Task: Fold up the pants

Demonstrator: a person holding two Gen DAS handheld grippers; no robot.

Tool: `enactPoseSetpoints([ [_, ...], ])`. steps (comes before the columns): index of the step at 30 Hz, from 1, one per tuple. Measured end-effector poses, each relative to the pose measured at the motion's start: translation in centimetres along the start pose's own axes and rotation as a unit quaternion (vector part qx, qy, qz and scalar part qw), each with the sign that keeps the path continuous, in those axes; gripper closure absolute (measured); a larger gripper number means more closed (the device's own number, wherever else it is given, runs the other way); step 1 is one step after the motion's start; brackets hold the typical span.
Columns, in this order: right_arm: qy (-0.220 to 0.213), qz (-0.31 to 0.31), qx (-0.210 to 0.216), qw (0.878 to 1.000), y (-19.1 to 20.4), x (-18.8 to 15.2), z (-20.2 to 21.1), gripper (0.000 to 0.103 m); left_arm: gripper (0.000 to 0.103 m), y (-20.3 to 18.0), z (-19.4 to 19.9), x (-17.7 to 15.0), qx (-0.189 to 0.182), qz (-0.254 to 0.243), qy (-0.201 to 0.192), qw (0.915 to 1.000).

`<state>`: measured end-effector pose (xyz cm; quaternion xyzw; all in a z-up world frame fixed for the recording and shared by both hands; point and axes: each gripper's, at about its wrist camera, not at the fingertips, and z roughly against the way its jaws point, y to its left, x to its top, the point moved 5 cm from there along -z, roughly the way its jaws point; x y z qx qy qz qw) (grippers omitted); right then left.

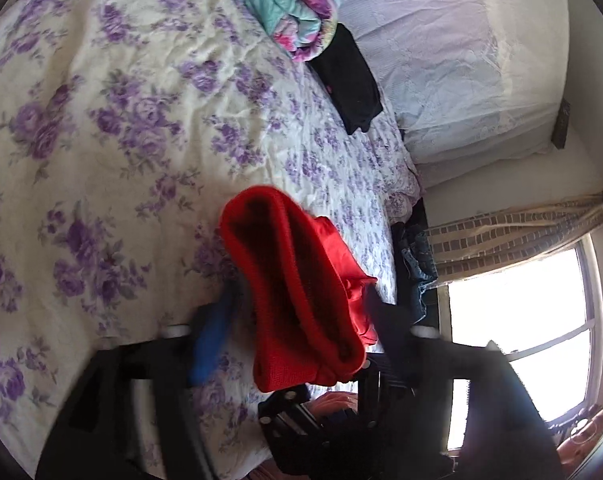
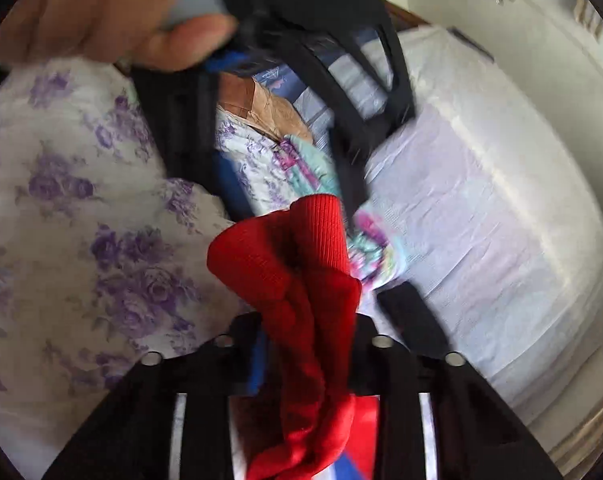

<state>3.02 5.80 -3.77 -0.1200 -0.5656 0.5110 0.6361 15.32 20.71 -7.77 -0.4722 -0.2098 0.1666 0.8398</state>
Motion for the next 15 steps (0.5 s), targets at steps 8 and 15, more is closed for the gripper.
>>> enactPoseSetpoints([
  [8, -0.012, -0.015, -0.011, 1.0, -0.2, -0.4, 0.9, 0.068, 0.053, -0.5, -4.5, -1.0, -0.042, 0.007, 0.067, 0.9969],
  [15, 0.005, -0.179, 0.09, 0.98, -6.6, -5.4, 4.5, 0.043, 0.069, -0.6, -5.0, -1.0, -0.053, -0.016, 0.055, 0.9969],
])
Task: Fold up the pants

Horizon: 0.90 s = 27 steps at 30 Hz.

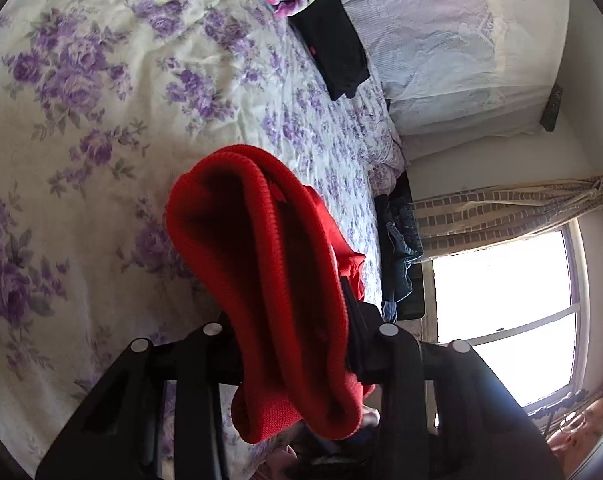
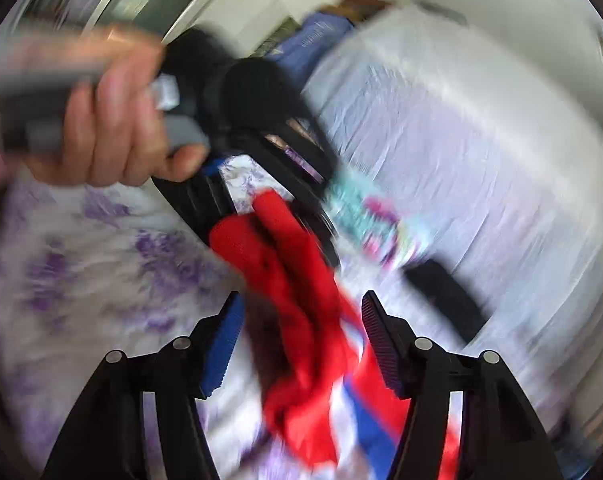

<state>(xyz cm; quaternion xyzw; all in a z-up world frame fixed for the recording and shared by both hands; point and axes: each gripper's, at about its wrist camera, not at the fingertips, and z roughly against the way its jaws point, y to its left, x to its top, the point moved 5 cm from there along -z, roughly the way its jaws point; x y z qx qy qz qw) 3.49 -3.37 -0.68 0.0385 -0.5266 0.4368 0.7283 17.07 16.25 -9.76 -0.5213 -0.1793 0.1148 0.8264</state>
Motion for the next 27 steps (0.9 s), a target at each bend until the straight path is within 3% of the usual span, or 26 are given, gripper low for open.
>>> enactPoseSetpoints([
  [2, 0.017, -0.121, -0.001, 0.992, -5.7, -1.8, 0.7, 0.043, 0.07, -0.7, 0.1, -0.2, -0.002, -0.017, -0.003, 0.9998],
  [3, 0.027, -0.18, -0.019, 0.983, -8.3, -3.2, 0.7, 0.051, 0.071, -1.2, 0.0, -0.4, -0.008, -0.022, -0.002, 0.9997],
  [4, 0.046, -0.217, -0.039, 0.974, -10.2, -4.6, 0.5, 0.071, 0.071, -1.6, -0.1, -0.4, -0.014, -0.028, -0.003, 0.9995],
  [7, 0.107, -0.347, -0.048, 0.931, -15.0, -10.3, -0.9, 0.091, 0.071, -2.7, -0.3, -0.6, -0.019, -0.044, -0.011, 0.9988],
  [8, 0.14, -0.373, -0.039, 0.916, -15.5, -12.4, -1.9, 0.091, 0.071, -2.7, -0.4, -0.6, -0.021, -0.043, -0.014, 0.9987],
  [9, 0.159, -0.381, -0.025, 0.911, -15.0, -13.9, -2.5, 0.094, 0.071, -2.8, -0.5, -0.6, -0.024, -0.042, -0.016, 0.9987],
  [15, 0.157, -0.358, -0.029, 0.92, -13.6, -14.1, -2.2, 0.095, 0.073, -6.3, -2.2, -1.6, -0.072, -0.051, 0.002, 0.9961],
  [18, 0.148, -0.389, -0.01, 0.909, -14.7, -14.3, -1.6, 0.095, 0.074, -9.9, -5.2, -2.2, -0.099, -0.077, 0.036, 0.9914],
  [22, 0.133, -0.417, 0.01, 0.899, -14.9, -14.6, 0.0, 0.095, 0.075, -14.6, -12.0, -3.1, -0.141, -0.089, 0.112, 0.9796],
  [25, 0.113, -0.44, 0.028, 0.891, -14.9, -15.2, 0.9, 0.095, 0.075, -17.0, -17.3, -3.7, -0.154, -0.099, 0.157, 0.9705],
  [27, 0.101, -0.453, 0.043, 0.884, -15.0, -15.6, 1.5, 0.095, 0.076, -17.6, -21.1, -4.3, -0.14, -0.095, 0.182, 0.9686],
])
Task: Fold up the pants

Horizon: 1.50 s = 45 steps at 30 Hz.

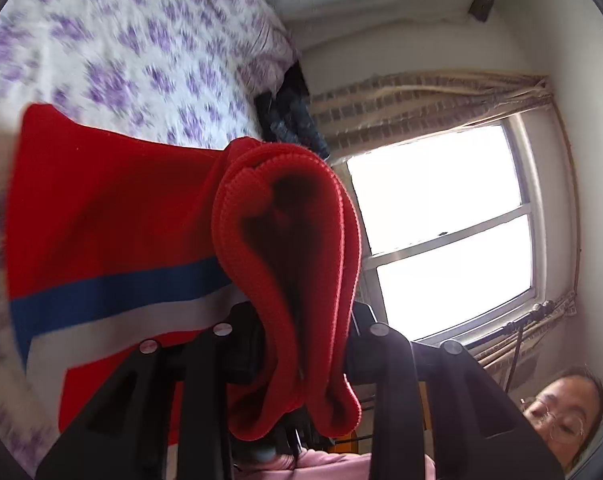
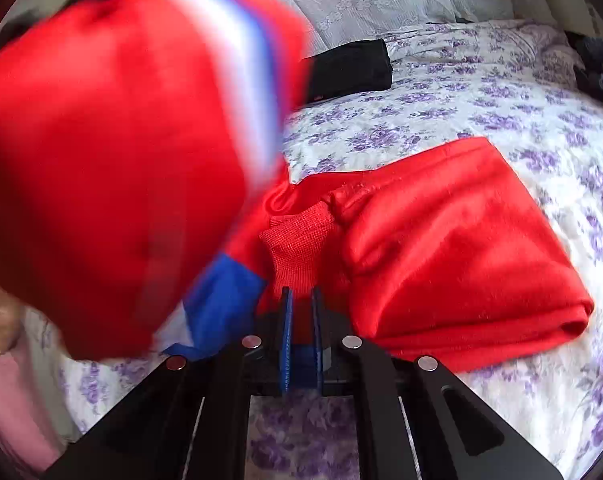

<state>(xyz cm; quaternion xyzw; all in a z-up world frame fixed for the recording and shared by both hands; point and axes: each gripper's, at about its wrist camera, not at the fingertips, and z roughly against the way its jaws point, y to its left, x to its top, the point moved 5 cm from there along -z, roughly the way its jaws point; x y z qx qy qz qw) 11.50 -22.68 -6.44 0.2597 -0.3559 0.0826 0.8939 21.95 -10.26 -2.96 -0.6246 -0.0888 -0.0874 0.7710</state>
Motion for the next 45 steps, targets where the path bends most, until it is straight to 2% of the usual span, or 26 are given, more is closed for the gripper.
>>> enactPoseSetpoints([
  [3, 0.009, -0.017, 0.029, 0.999, -0.8, -1.2, 1.3, 0.092, 0.076, 2.2, -4.0, 0.8, 0.054, 0.026, 0.022, 0.998],
  [6, 0.019, -0.014, 0.026, 0.999, -1.5, -2.2, 2.7, 0.089, 0.075, 4.0, -6.8, 1.1, 0.102, 0.038, 0.035, 0.9935],
  [7, 0.024, -0.015, 0.025, 0.999, -1.6, -2.2, 3.2, 0.082, 0.075, 4.5, -7.4, 1.2, 0.113, 0.042, 0.037, 0.992],
  [8, 0.024, -0.015, 0.026, 0.999, -1.6, -2.0, 3.9, 0.062, 0.071, 4.7, -7.9, 1.2, 0.123, 0.041, 0.039, 0.9908],
  [9, 0.022, -0.012, 0.024, 0.999, -1.7, -1.9, 4.6, 0.051, 0.068, 4.8, -8.1, 1.1, 0.13, 0.04, 0.041, 0.9899],
  [10, 0.02, -0.007, 0.02, 1.0, -1.9, -1.9, 5.5, 0.038, 0.059, 4.7, -8.2, 1.1, 0.132, 0.042, 0.045, 0.9894],
  [11, 0.019, -0.001, 0.017, 1.0, -2.1, -1.9, 6.3, 0.038, 0.046, 4.4, -8.1, 1.3, 0.126, 0.044, 0.047, 0.9899],
  [13, 0.006, 0.015, 0.0, 1.0, -2.7, -1.8, 8.6, 0.037, 0.028, 2.9, -6.8, 1.4, 0.121, 0.032, 0.032, 0.9916],
  [15, -0.025, 0.016, -0.032, 0.999, -3.8, -1.3, 10.8, 0.031, 0.021, 0.6, -4.3, 1.8, 0.139, -0.017, -0.009, 0.99],
  [16, -0.044, 0.014, -0.049, 0.998, -4.4, -0.8, 11.6, 0.024, 0.015, -0.3, -3.2, 1.8, 0.145, -0.036, -0.028, 0.9884],
  [17, -0.06, 0.013, -0.065, 0.996, -4.9, -0.4, 12.0, 0.019, 0.013, -1.2, -1.7, 1.7, 0.15, -0.054, -0.05, 0.9859],
  [19, -0.069, 0.015, -0.094, 0.993, -5.7, 0.4, 11.5, 0.018, 0.013, -2.0, 0.8, 1.1, 0.161, -0.074, -0.083, 0.9807],
  [22, -0.055, 0.035, -0.077, 0.995, -5.4, 1.2, 9.0, 0.018, 0.013, -1.4, 3.9, 0.0, 0.172, -0.067, -0.114, 0.9762],
  [24, -0.043, 0.041, -0.095, 0.994, -5.5, 1.8, 7.0, 0.013, 0.013, -0.2, 5.5, -0.9, 0.176, -0.052, -0.117, 0.9761],
  [25, -0.041, 0.035, -0.108, 0.993, -6.1, 2.1, 6.6, 0.013, 0.013, 0.7, 6.2, -1.5, 0.183, -0.043, -0.121, 0.9747],
  [29, -0.045, -0.044, -0.083, 0.995, -8.5, 2.4, 6.6, 0.013, 0.013, 3.4, 8.6, -4.2, 0.208, -0.032, -0.141, 0.9674],
  [33, -0.061, -0.14, -0.05, 0.987, -12.0, 2.2, 7.7, 0.013, 0.013, 4.7, 9.8, -6.6, 0.238, -0.06, -0.149, 0.9578],
  [34, -0.061, -0.153, -0.042, 0.985, -12.5, 2.3, 7.6, 0.016, 0.013, 5.1, 10.0, -7.3, 0.246, -0.069, -0.146, 0.9557],
  [35, -0.057, -0.16, -0.035, 0.985, -13.0, 2.3, 7.3, 0.032, 0.013, 5.3, 9.8, -7.6, 0.248, -0.071, -0.144, 0.9553],
  [37, -0.046, -0.146, -0.03, 0.988, -12.6, 2.8, 6.5, 0.056, 0.013, 6.0, 9.9, -8.3, 0.239, -0.064, -0.139, 0.9588],
  [38, -0.048, -0.13, -0.04, 0.99, -12.0, 3.3, 6.4, 0.063, 0.013, 6.1, 9.9, -8.4, 0.235, -0.059, -0.139, 0.9601],
  [40, -0.06, -0.07, -0.048, 0.995, -9.5, 4.9, 6.5, 0.069, 0.013, 6.1, 10.1, -8.4, 0.228, -0.056, -0.15, 0.9606],
  [43, -0.091, -0.018, 0.003, 0.996, -6.1, 7.2, 7.5, 0.07, 0.013, 5.2, 10.5, -8.6, 0.223, -0.07, -0.161, 0.959],
  [45, -0.115, -0.024, 0.035, 0.993, -6.1, 8.2, 8.3, 0.07, 0.013, 4.5, 10.5, -8.8, 0.231, -0.085, -0.164, 0.9552],
])
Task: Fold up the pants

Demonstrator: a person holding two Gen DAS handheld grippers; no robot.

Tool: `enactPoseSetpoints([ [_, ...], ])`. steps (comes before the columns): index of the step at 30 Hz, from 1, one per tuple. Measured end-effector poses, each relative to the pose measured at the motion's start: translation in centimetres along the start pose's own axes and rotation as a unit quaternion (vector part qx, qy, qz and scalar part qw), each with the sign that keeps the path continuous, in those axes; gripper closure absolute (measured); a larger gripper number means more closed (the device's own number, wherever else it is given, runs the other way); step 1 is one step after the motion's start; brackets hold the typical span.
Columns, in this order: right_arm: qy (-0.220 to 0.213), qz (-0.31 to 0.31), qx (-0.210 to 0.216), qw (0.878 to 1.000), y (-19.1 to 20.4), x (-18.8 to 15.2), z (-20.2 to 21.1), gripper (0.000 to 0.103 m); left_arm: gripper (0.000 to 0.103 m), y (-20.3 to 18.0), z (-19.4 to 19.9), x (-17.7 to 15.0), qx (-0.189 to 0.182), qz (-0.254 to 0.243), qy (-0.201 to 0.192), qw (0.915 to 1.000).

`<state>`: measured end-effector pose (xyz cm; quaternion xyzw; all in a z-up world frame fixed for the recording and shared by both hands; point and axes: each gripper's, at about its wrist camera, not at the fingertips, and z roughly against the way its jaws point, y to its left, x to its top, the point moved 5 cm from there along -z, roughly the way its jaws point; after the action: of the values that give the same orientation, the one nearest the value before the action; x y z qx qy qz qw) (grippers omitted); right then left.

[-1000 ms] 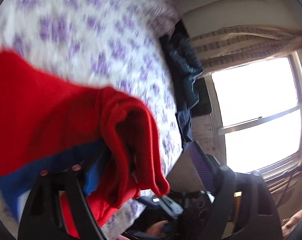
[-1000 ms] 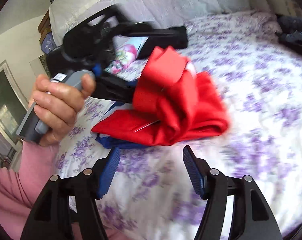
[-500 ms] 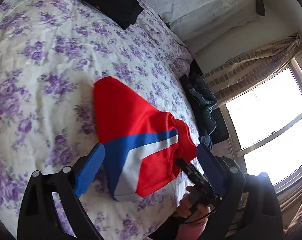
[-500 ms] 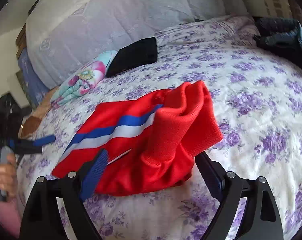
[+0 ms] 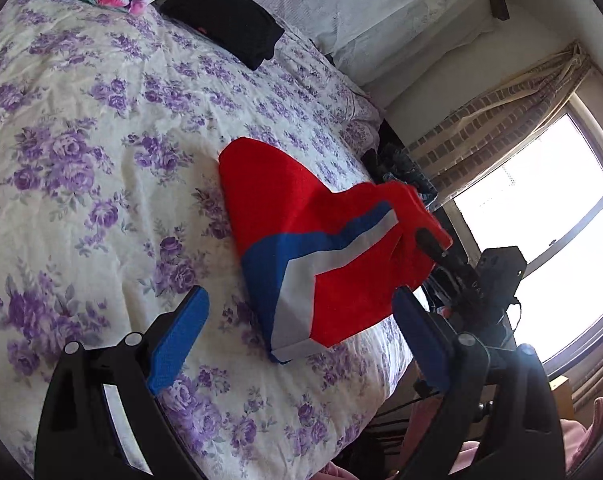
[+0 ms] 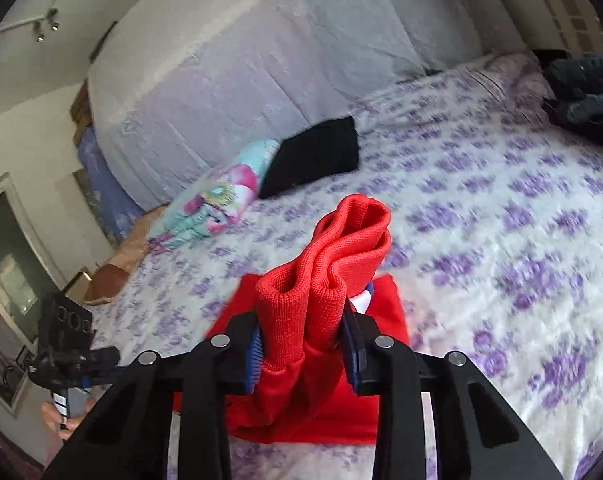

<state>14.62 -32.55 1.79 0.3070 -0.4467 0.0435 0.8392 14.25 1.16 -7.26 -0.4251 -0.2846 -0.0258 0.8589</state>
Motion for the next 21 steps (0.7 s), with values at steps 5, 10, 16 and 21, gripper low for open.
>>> enactPoseSetpoints([
  [5, 0.056, -0.07, -0.099, 0.991, -7.3, -3.0, -1.1, 0.062, 0.013, -1.5, -0.4, -0.6, 0.054, -0.06, 0.0, 0.9967],
  [10, 0.076, -0.085, -0.121, 0.986, -8.3, -4.4, 0.5, 0.038, 0.013, -4.5, -2.5, -0.2, 0.054, -0.122, 0.008, 0.991],
  [16, 0.01, 0.007, -0.084, 0.996, -2.0, -1.3, 3.4, 0.036, 0.013, -8.2, -6.0, -1.0, 0.044, -0.205, 0.02, 0.9775],
  [21, 0.046, 0.028, -0.028, 0.998, -0.1, -1.9, -0.5, 0.036, 0.013, -9.5, -8.4, -1.8, 0.038, -0.241, 0.028, 0.9694],
])
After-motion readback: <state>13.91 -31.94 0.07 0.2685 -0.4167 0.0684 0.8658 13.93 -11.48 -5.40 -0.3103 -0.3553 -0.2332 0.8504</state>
